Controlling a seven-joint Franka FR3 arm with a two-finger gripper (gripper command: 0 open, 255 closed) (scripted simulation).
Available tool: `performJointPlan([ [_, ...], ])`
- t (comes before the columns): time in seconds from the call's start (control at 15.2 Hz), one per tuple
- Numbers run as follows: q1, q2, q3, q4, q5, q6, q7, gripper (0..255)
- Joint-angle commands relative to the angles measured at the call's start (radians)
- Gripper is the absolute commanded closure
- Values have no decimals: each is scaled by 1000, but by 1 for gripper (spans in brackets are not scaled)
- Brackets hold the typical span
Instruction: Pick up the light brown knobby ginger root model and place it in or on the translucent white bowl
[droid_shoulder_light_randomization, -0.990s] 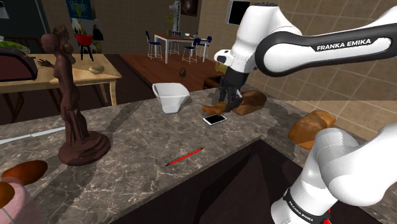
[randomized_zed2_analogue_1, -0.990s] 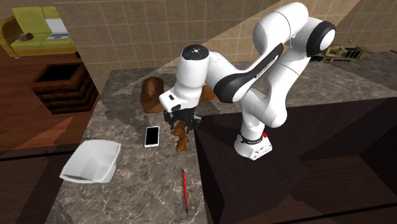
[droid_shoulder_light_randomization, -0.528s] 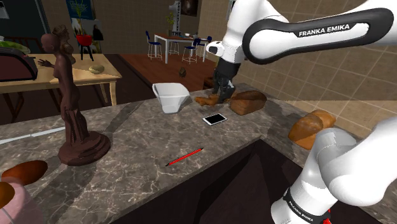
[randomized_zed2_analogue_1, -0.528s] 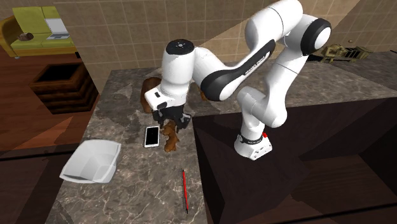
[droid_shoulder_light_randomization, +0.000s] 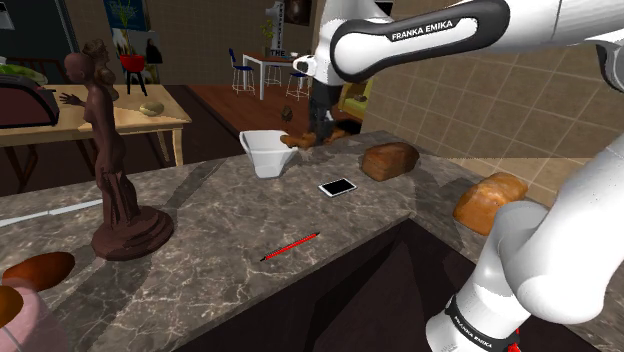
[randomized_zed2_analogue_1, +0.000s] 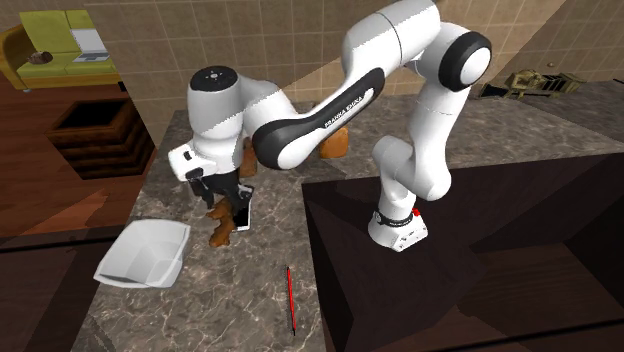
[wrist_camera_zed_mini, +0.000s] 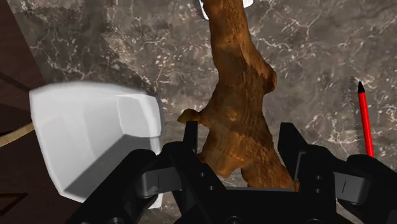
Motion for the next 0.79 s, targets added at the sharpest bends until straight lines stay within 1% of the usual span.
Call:
performJointPlan([
  [0.0,0,80,-11,87,17,-5,-21,255],
  [0.4,-17,327,-34,378,86,-46,-90,255],
  [0.73,-54,554,-39,686,149,-127,-142,255],
])
